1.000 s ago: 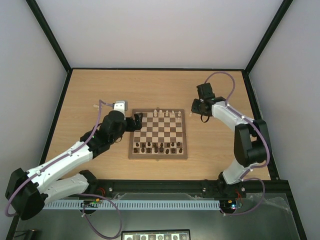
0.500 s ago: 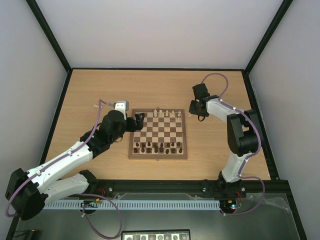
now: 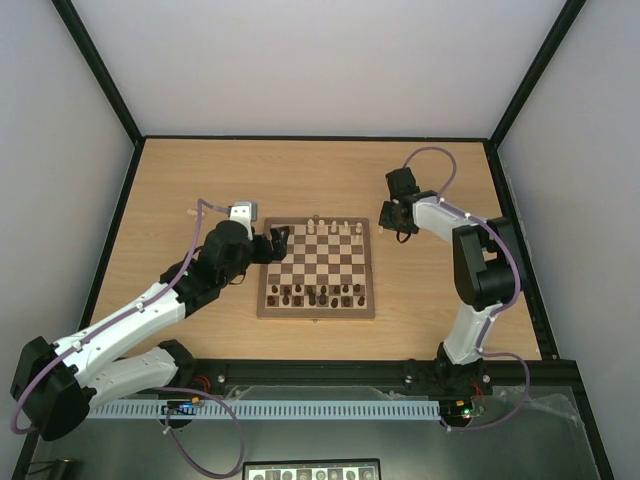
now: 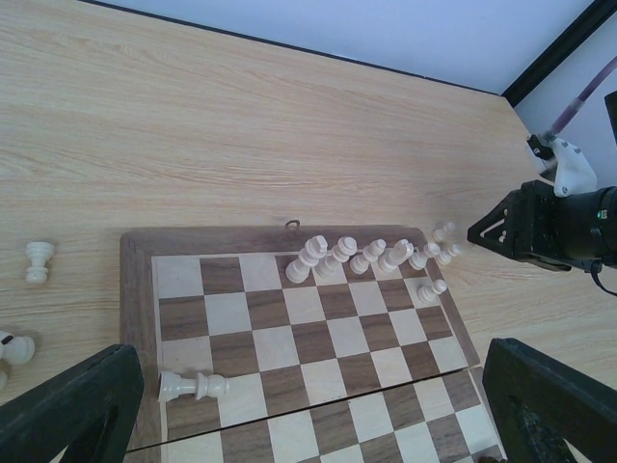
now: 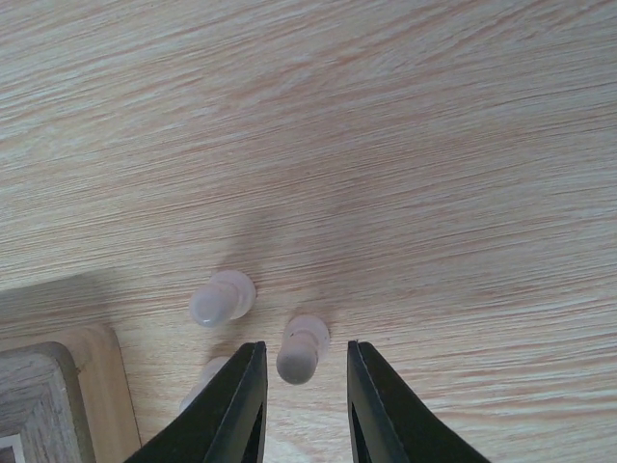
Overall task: Set up the chess pieces on the board
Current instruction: Pick up the chess piece at the center of the board.
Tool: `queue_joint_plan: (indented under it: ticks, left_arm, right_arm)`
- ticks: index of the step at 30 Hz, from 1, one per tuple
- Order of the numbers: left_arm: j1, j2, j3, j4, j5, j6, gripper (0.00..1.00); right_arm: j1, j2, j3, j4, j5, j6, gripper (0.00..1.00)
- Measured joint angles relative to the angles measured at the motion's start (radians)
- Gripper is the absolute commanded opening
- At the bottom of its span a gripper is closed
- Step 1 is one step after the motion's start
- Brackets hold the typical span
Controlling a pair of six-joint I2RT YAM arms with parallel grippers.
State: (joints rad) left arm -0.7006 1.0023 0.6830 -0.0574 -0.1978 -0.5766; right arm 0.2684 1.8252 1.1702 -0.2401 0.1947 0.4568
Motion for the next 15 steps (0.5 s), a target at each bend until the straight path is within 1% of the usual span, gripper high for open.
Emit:
queue_joint_plan:
  ticks: [3,6,12,15]
  left_arm:
    - [0.001,0.0,0.0,0.0,0.0,0.0,0.99]
    - [0.002,-0.001,-0.002,0.0,0.0,0.0,0.99]
    - [0.002,-0.006,-0.005,0.0,0.0,0.0,1.0]
    - [0.002,-0.011,-0.006,0.0,0.001,0.0,1.0]
  right_arm:
    - [0.0,0.006,0.0,0.002,-0.005,0.0,0.24]
    - [0.0,0.01,0.0,0.004,-0.007,0.0,0.21]
    - [0.0,0.02,0.0,0.007,-0.01,0.0,0.2]
    - [0.0,0.025,0.0,0.008,-0.011,0.0,0.14]
